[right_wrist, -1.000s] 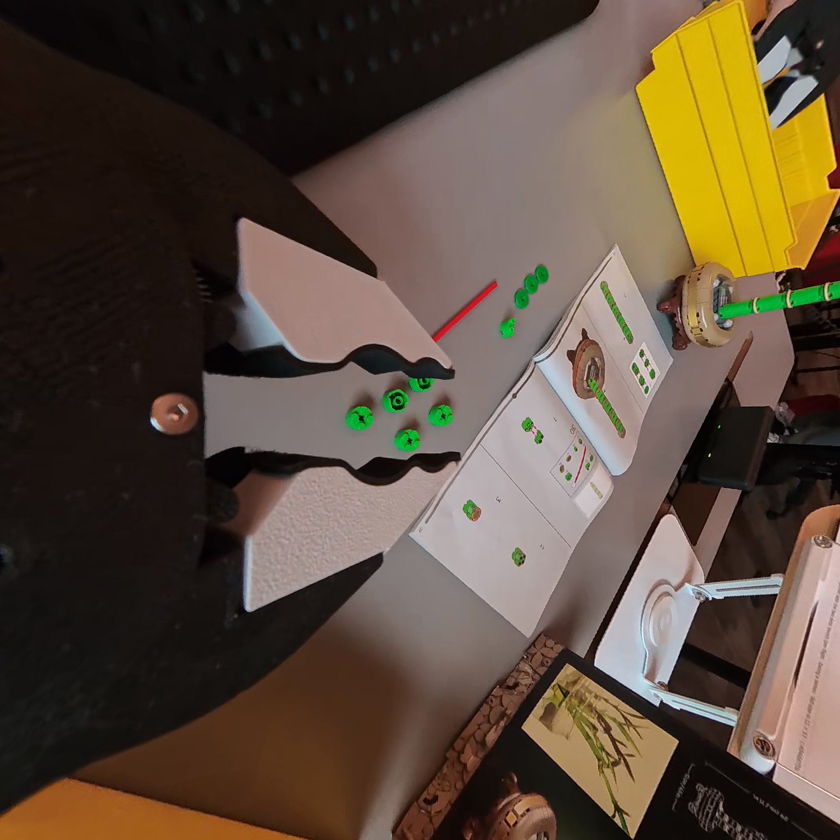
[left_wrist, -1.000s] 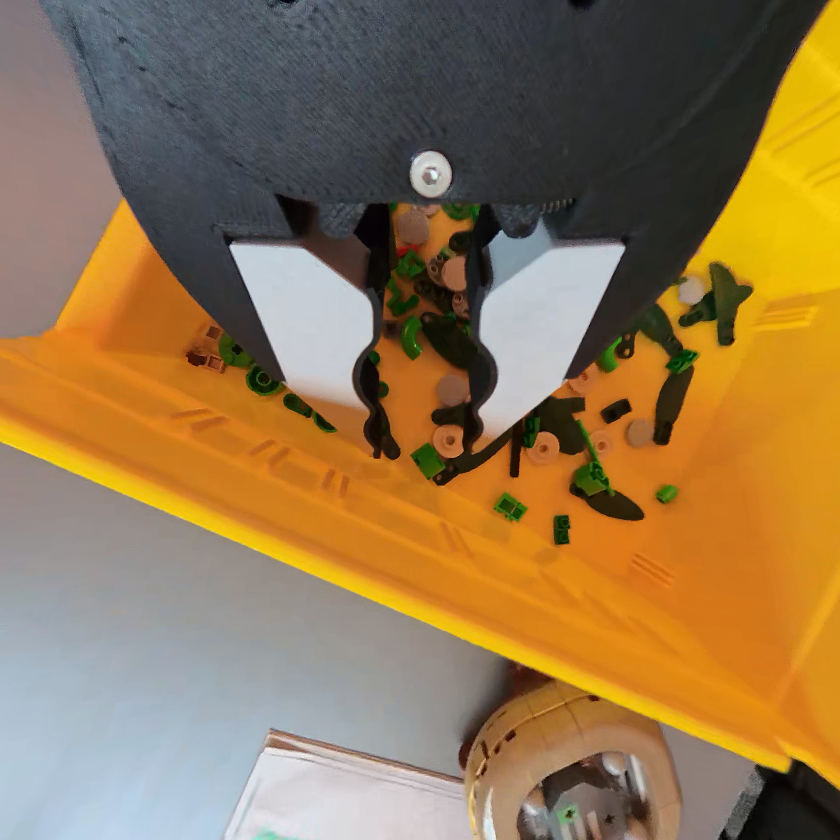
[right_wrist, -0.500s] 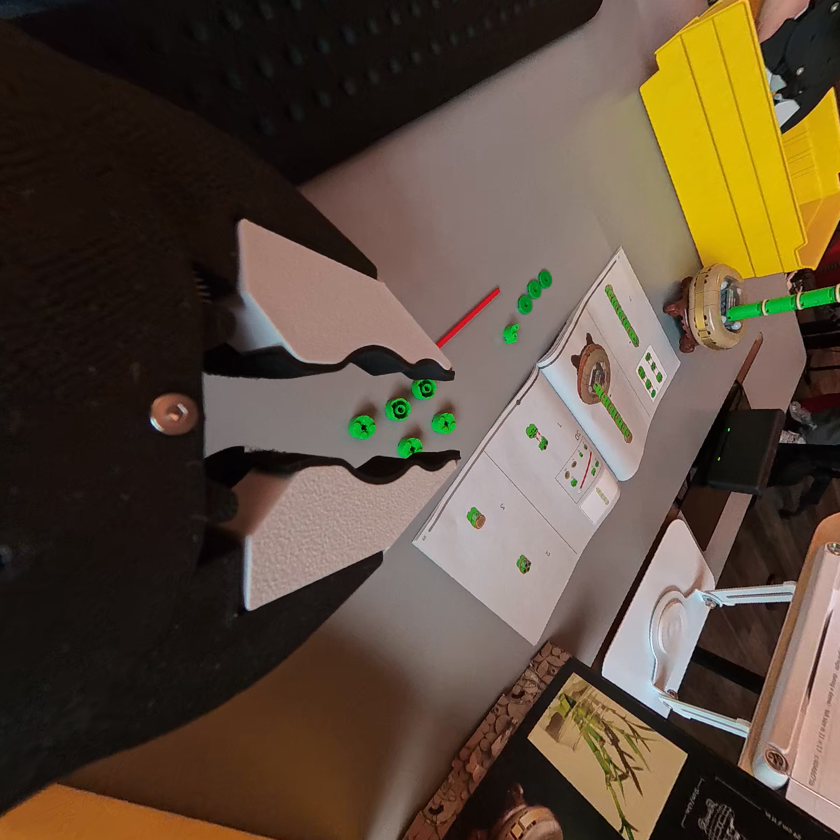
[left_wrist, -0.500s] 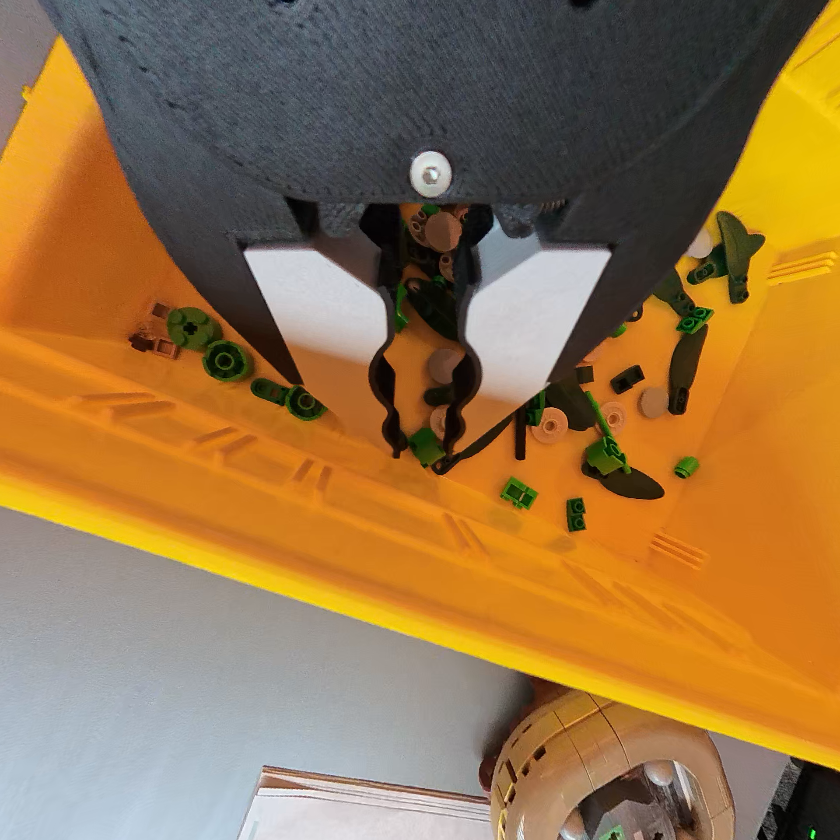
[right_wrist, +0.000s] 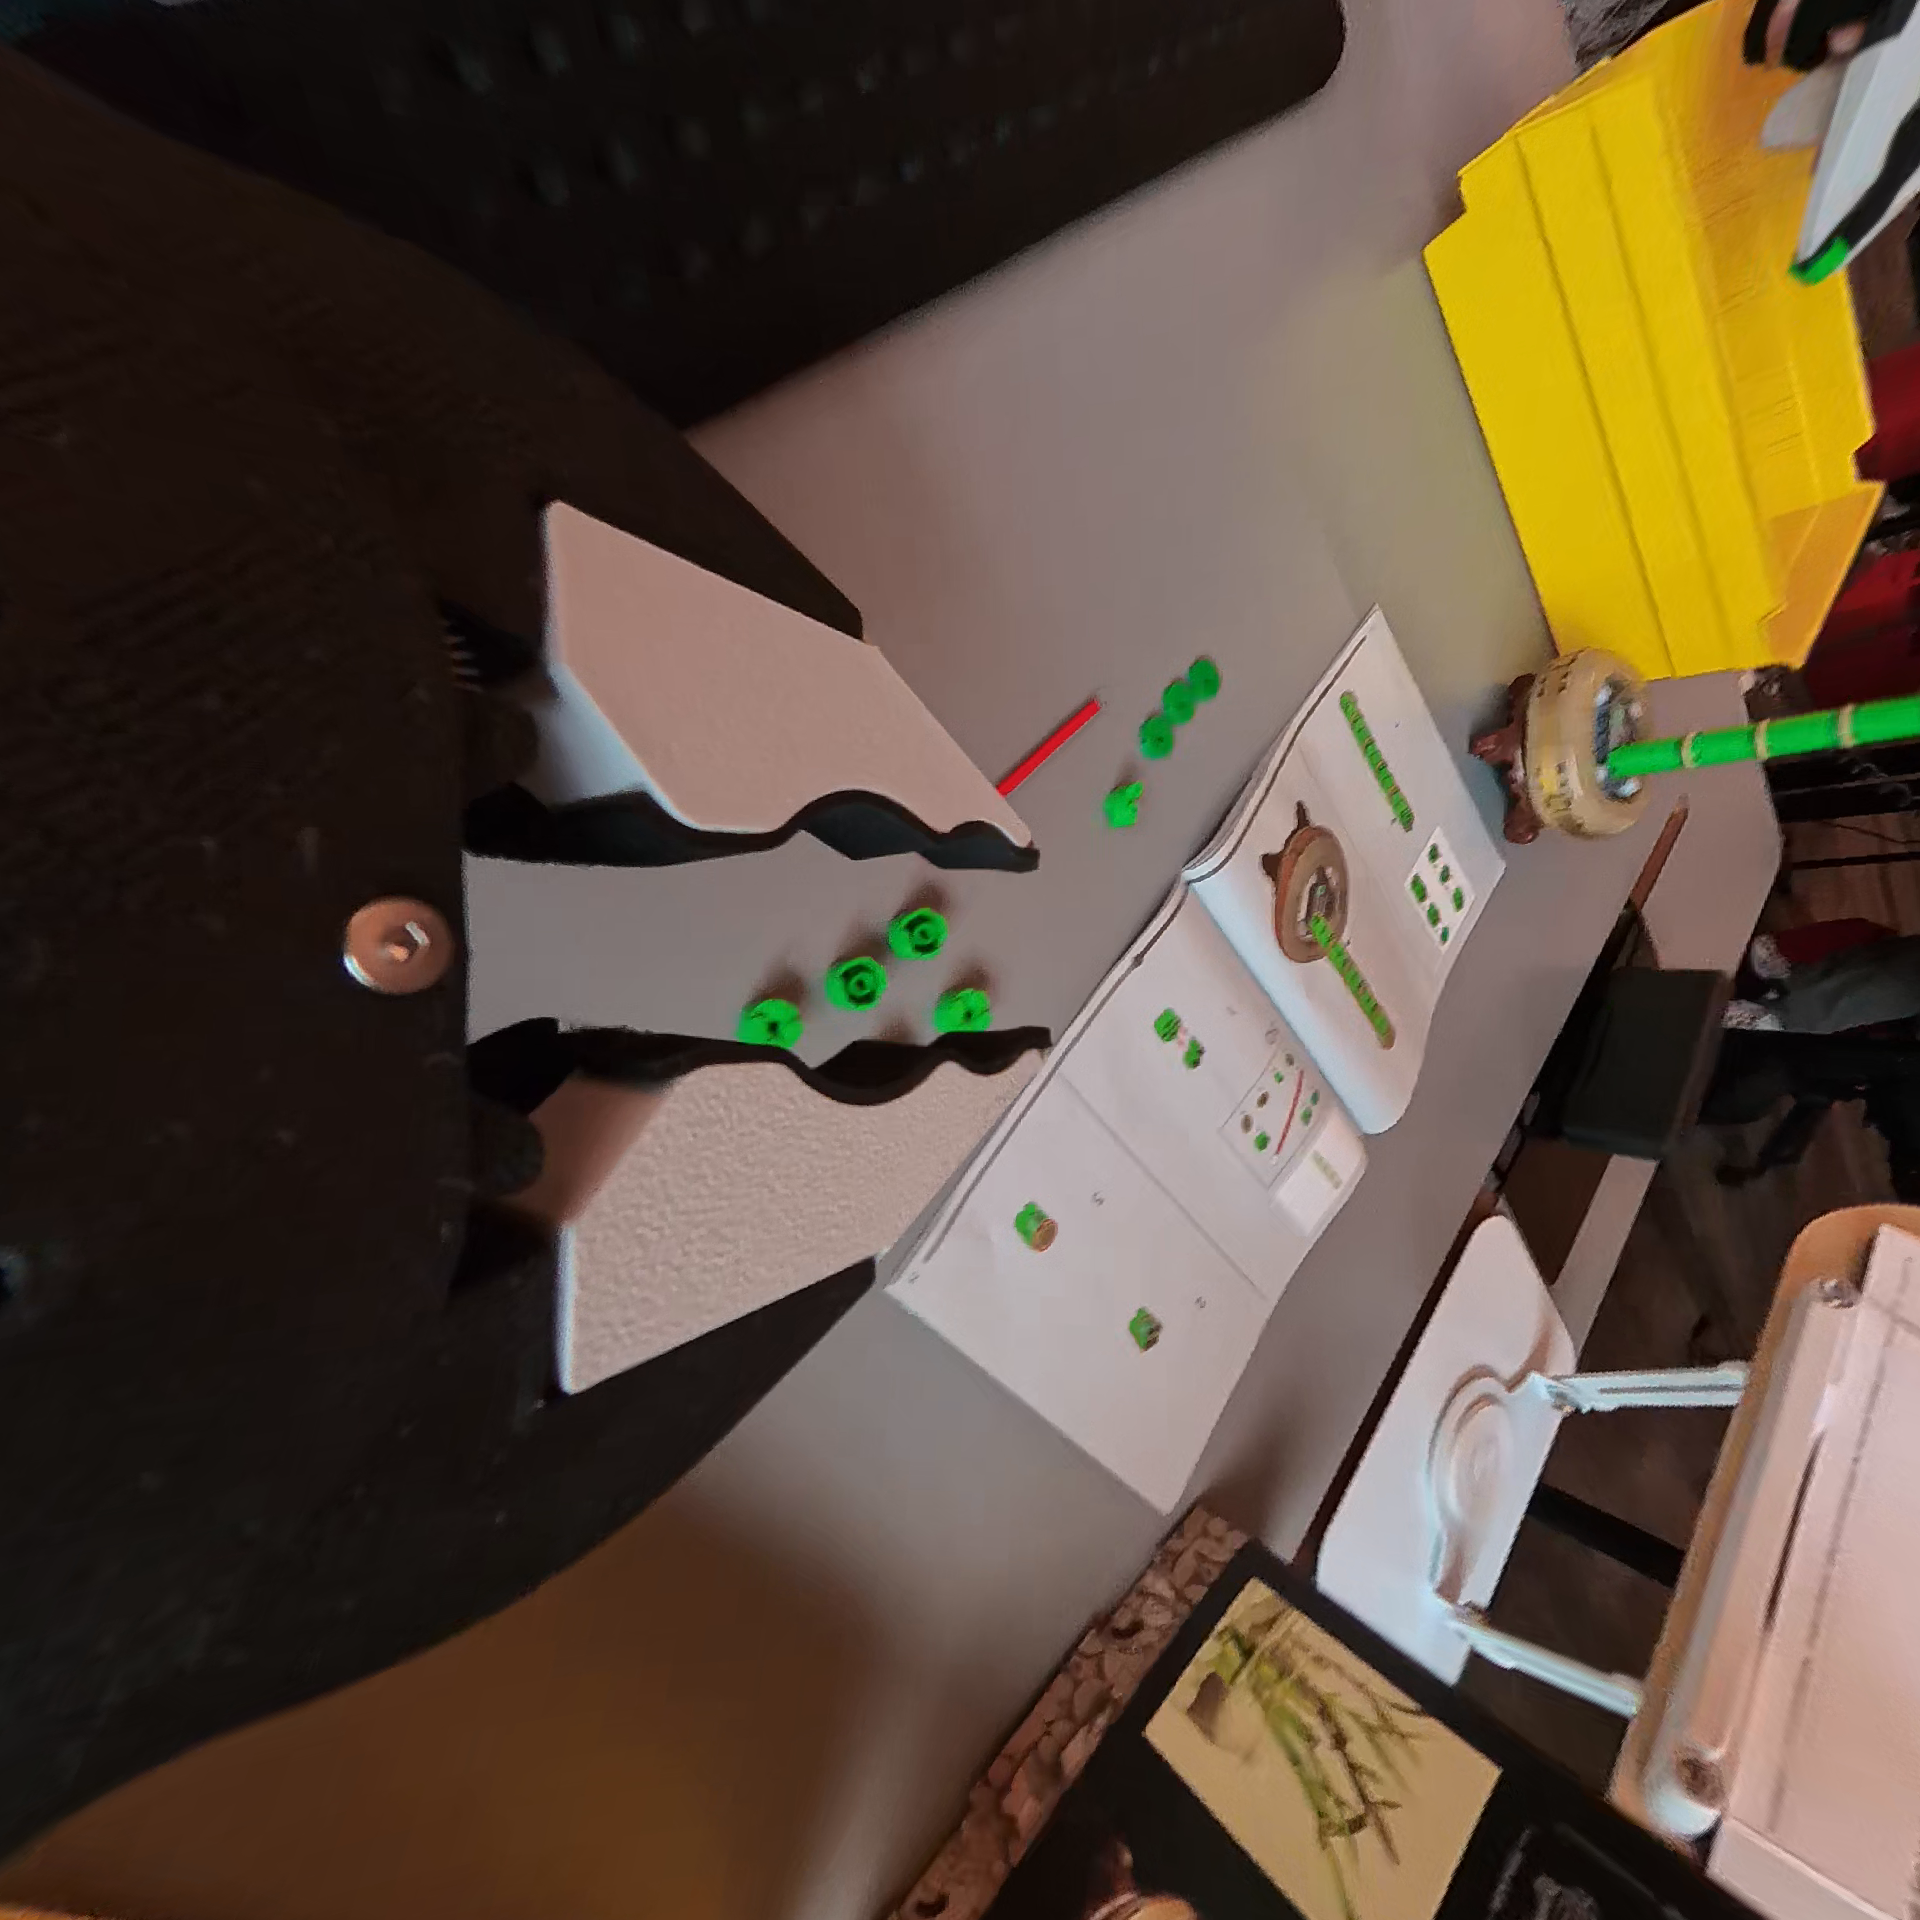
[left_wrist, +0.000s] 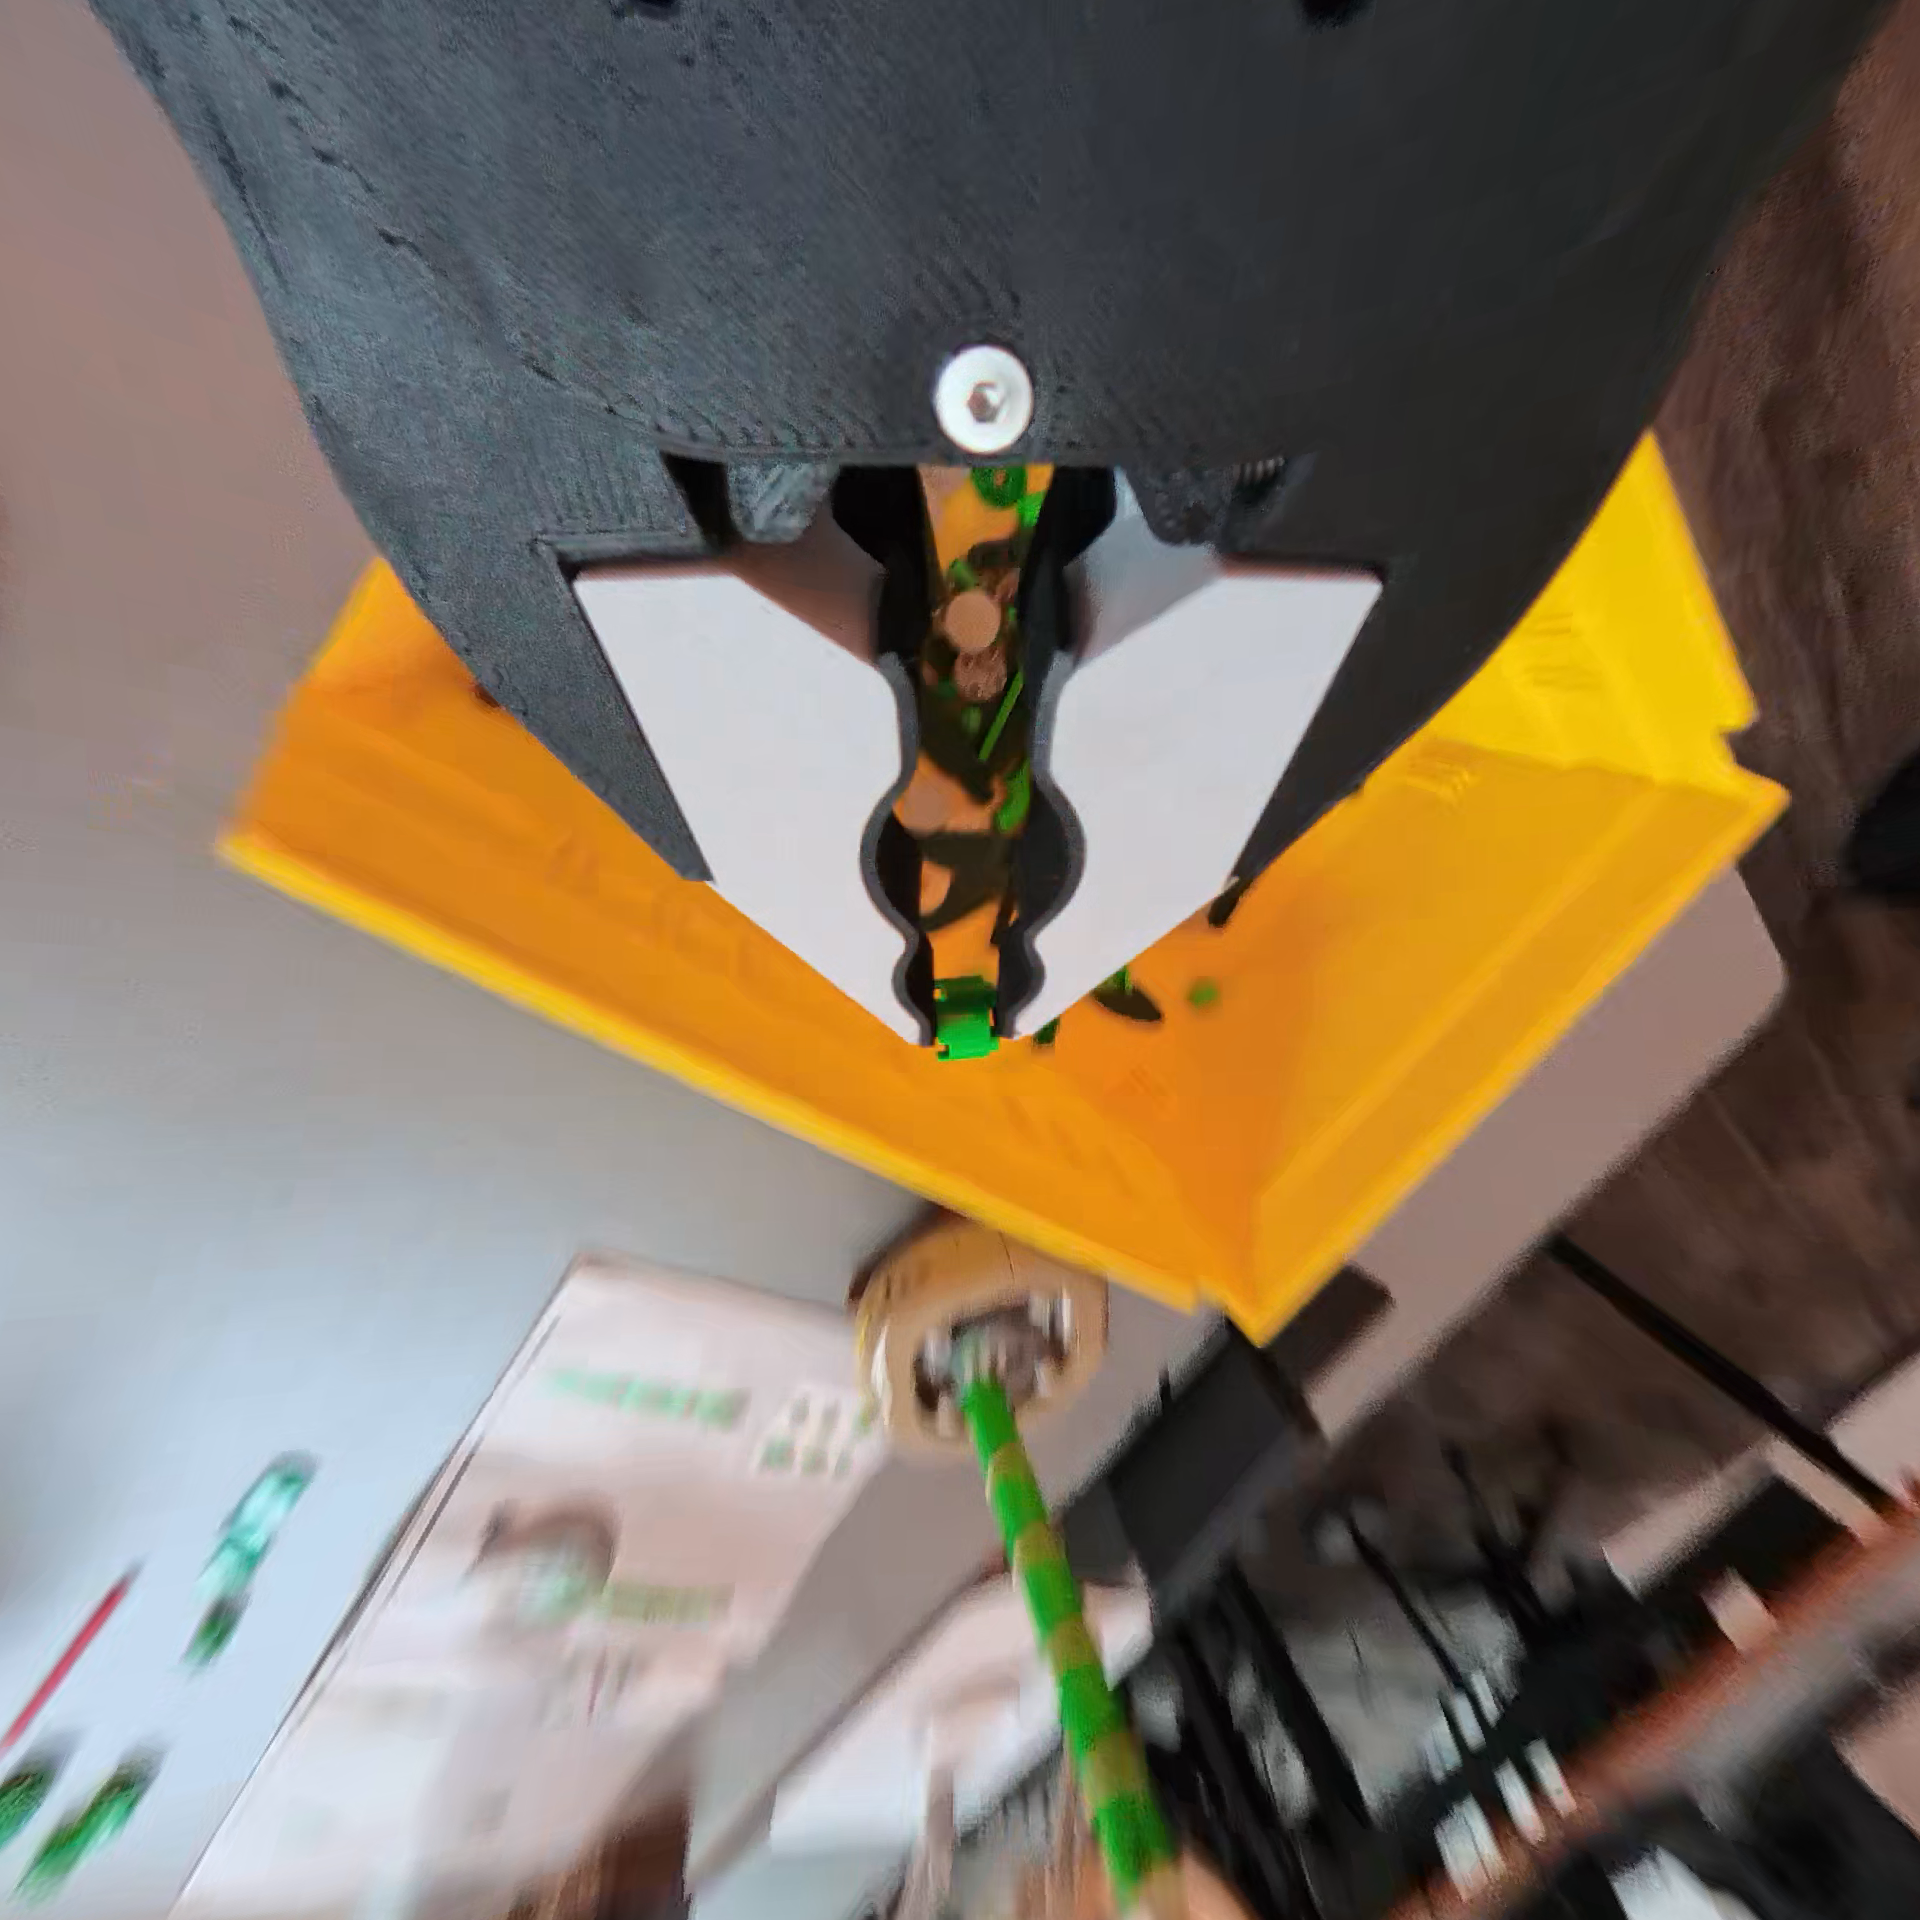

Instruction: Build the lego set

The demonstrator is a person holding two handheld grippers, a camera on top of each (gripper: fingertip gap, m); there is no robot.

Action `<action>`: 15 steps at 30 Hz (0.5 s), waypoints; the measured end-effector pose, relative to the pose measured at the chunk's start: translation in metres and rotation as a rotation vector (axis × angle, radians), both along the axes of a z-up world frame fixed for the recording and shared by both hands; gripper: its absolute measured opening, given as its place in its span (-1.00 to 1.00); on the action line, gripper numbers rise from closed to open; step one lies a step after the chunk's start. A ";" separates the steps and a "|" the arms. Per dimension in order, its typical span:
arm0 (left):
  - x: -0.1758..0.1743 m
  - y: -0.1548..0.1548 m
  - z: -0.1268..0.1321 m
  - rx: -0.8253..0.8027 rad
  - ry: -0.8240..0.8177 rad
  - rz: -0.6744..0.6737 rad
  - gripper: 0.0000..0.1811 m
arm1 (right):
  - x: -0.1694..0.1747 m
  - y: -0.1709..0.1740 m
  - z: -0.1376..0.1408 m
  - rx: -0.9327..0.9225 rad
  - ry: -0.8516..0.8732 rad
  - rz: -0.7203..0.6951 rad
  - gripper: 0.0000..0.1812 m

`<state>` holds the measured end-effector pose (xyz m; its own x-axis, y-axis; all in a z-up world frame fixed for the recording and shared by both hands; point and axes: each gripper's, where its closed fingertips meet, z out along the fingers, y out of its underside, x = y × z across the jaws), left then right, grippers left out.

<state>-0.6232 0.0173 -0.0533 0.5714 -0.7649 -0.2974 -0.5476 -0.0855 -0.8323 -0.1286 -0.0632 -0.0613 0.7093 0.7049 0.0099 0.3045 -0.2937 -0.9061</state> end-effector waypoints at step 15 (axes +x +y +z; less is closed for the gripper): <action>0.216 -0.174 0.126 0.617 -0.085 -0.650 -0.90 | -0.257 -0.064 0.121 -0.477 0.787 0.684 -0.58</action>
<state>-0.4075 -0.1565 0.0724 0.1204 -0.6630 -0.7389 -0.2659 0.6956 -0.6675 -0.3855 -0.1269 0.0597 -0.1330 0.7584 -0.6381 -0.0690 -0.6493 -0.7574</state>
